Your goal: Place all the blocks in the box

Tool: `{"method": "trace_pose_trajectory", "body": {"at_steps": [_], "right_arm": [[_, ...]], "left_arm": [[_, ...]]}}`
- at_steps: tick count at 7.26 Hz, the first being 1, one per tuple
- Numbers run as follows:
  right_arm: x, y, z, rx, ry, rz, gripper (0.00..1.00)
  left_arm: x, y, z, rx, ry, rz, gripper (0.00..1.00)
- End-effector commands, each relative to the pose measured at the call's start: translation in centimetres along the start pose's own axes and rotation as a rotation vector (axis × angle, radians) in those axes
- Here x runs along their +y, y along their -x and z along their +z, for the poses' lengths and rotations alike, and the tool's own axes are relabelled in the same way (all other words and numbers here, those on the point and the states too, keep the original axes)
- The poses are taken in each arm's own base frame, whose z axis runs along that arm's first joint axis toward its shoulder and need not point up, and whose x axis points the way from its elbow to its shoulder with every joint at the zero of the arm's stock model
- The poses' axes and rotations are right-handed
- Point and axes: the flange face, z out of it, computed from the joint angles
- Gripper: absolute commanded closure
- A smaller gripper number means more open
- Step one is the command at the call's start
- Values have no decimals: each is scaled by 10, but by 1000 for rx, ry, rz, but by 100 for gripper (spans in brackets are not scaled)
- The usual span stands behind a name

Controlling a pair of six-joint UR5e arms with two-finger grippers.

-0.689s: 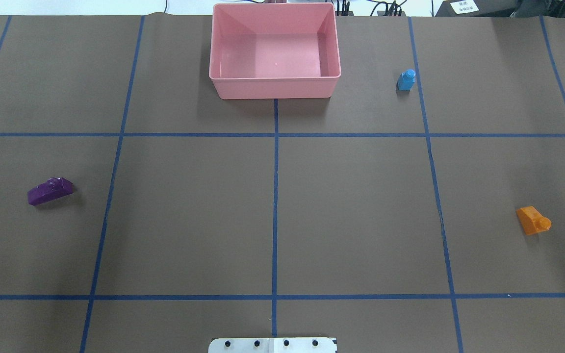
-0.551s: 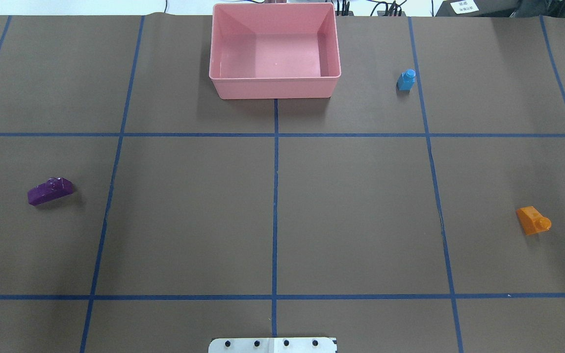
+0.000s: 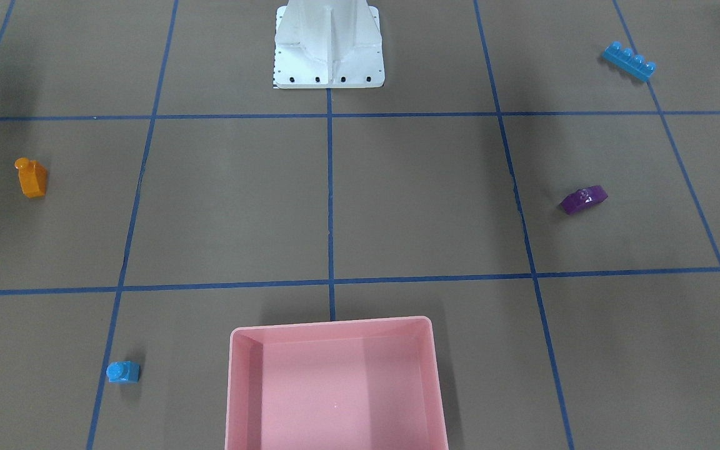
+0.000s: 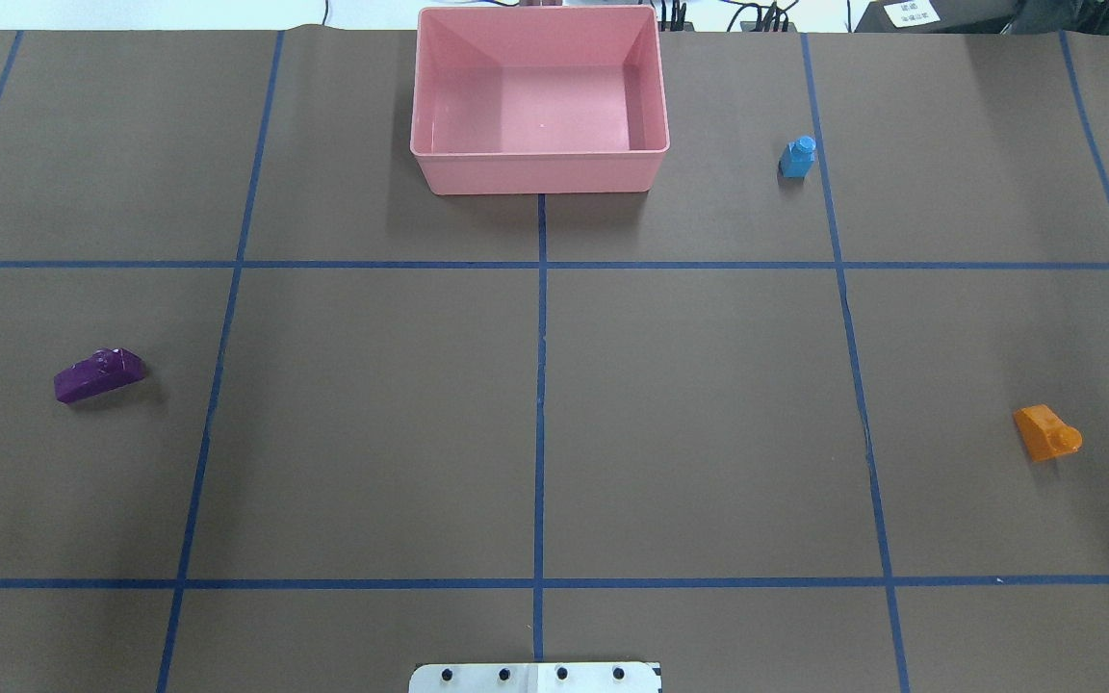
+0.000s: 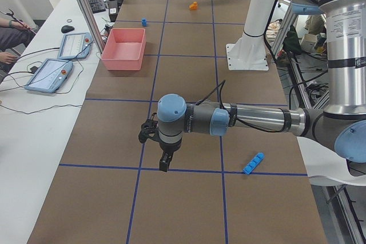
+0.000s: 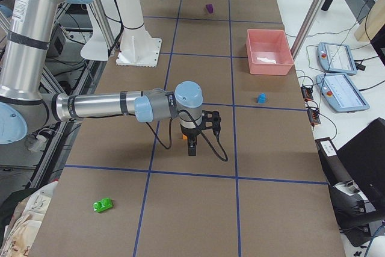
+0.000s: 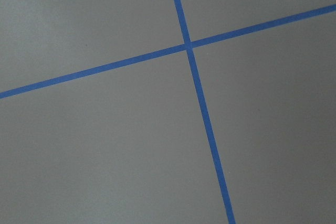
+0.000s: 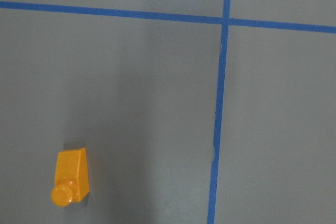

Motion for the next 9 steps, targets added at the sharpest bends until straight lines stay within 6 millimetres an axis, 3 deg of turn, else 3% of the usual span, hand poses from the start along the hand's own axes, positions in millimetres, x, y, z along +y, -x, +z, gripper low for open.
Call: {"method": "trace_pose_trajectory", "body": {"at_steps": [1,4,7,8,9], "right_arm": [[-14,39,17,-20,11,-77,0],[-12,102,65,-37,41,-59,0],[4,130,128,-44,48,-34,0],[10,142,140,-34,49,-24,0],[14,142,155,4,54,-36,0]], "left_arm": [[-3,-4,-5,-2,-11,10,0],[-3,-2,-1,0,-4,7,0],[-3,-4,-1,3,-4,9,0],[-3,-5,-1,33,-8,6,0],[-3,-6,0,41,-8,6,0]]}}
